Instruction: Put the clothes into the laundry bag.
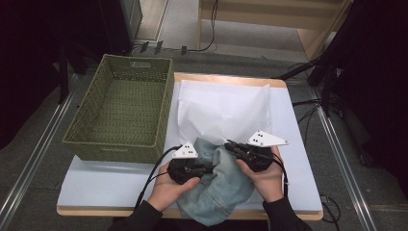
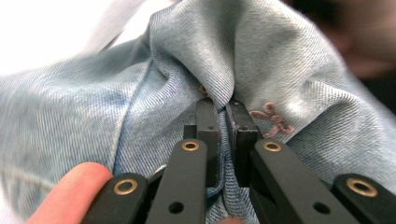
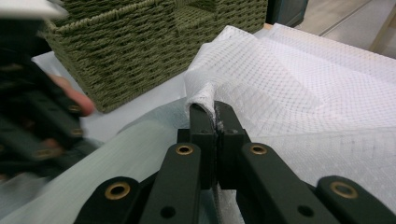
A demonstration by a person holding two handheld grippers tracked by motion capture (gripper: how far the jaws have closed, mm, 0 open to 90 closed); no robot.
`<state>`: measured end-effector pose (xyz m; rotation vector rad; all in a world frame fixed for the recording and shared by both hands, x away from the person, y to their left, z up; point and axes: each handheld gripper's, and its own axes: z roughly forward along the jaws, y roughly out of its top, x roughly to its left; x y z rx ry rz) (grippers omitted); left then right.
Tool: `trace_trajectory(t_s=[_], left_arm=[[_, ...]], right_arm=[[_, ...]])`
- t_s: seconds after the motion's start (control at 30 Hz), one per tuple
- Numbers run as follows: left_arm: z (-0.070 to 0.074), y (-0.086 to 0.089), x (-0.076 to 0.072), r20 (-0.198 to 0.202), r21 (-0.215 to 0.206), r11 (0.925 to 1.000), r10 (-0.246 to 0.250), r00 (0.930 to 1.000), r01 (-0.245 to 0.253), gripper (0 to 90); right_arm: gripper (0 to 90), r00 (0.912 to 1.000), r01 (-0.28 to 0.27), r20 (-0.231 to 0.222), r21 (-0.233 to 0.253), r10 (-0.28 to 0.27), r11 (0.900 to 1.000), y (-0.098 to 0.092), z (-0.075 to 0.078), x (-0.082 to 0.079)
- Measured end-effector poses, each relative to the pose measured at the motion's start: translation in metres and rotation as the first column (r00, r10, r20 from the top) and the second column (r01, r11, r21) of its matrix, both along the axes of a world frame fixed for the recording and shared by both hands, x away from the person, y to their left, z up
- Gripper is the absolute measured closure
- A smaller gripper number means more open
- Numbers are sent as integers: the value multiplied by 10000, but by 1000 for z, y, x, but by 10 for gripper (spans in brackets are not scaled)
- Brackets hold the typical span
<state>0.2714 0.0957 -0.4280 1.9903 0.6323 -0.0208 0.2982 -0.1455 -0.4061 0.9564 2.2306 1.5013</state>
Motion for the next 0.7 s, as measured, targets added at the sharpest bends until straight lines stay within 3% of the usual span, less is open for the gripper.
trace_trajectory(t_s=[0.07, 0.13, 0.2, 0.3, 0.43, 0.47, 0.5, 0.57, 0.63, 0.7], left_arm=[[5, -6, -5, 176, -150, 9960, -873, 9960, 876, 872], [4, -13, -7, 115, -1, 9856, -1691, 9855, 1691, 871], [0, -19, -7, -41, 209, 9838, -1779, 9840, 1779, 870], [-6, -23, 0, -360, 330, 9905, -1326, 9905, 1337, 868], [-5, -27, 0, -17, 45, 9866, -1633, 9866, 1633, 869], [-3, -29, -1, 211, 222, 9910, -1328, 9909, 1324, 868], [-1, -30, 0, 331, 362, 9980, -526, 9981, 514, 869], [1, -26, 6, 197, 221, 9984, 518, 9985, -522, 871], [2, -20, 14, 140, 142, 9886, 1499, 9886, -1501, 874], [2, -13, 18, 73, 12, 9741, 2260, 9741, -2260, 874]], right_arm=[[895, 10000, -53, 7, -37, 53, 10000, 1, 0, 1], [896, 10000, -35, -39, -39, 34, 10000, 2, 1, 1], [896, 10000, -72, -20, 122, 72, 9999, 2, 2, 1], [897, 9997, -146, 199, 204, 142, 9997, 4, 5, -2], [897, 9988, -337, 381, 540, 317, 9980, 2, 11, -5], [897, 9988, -334, 385, 577, 312, 9978, 2, 11, -5], [897, 9987, -336, 401, 583, 313, 9977, 1, 11, -5], [897, 9986, -329, 433, 560, 305, 9979, 1, 11, -5], [897, 9986, -275, 469, 545, 249, 9981, 0, 12, -6], [897, 9984, -264, 505, 585, 234, 9979, -2, 14, -8]])
